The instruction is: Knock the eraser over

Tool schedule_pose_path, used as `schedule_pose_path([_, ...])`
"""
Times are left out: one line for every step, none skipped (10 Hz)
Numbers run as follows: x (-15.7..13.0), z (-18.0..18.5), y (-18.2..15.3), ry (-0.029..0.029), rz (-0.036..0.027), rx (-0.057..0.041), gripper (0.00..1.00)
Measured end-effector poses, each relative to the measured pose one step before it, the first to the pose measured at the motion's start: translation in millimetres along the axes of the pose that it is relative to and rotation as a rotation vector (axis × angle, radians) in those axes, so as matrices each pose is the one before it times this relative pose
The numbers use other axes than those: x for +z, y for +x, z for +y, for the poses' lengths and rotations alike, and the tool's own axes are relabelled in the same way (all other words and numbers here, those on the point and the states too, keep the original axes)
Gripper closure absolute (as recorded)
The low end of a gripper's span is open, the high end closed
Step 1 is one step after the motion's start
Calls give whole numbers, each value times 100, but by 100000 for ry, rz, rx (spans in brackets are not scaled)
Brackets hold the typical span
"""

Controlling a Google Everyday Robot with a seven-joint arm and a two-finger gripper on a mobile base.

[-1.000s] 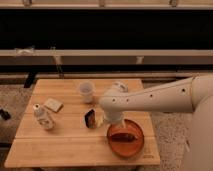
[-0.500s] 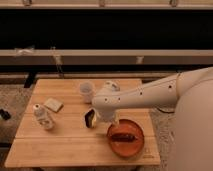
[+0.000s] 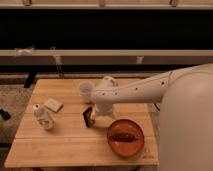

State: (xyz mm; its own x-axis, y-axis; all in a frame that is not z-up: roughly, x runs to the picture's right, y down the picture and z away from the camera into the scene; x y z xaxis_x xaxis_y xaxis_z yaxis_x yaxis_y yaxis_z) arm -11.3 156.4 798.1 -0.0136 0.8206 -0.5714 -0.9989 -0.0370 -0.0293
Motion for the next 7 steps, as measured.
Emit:
schedule_pose_path([97, 453, -491, -955, -523, 174, 20])
schedule_pose_path([9, 217, -346, -857, -525, 139, 20])
schedule_pose_path([27, 62, -193, -564, -327, 63, 20])
schedule_pose_path([-7, 215, -189, -829, -434, -348, 20])
schedule_pose_path([-56, 115, -68, -1031, -160, -192, 20])
schedule_pose_path([5, -67, 17, 12, 47, 128, 20])
schedule_pose_path([4, 63, 6, -23, 20, -147, 20])
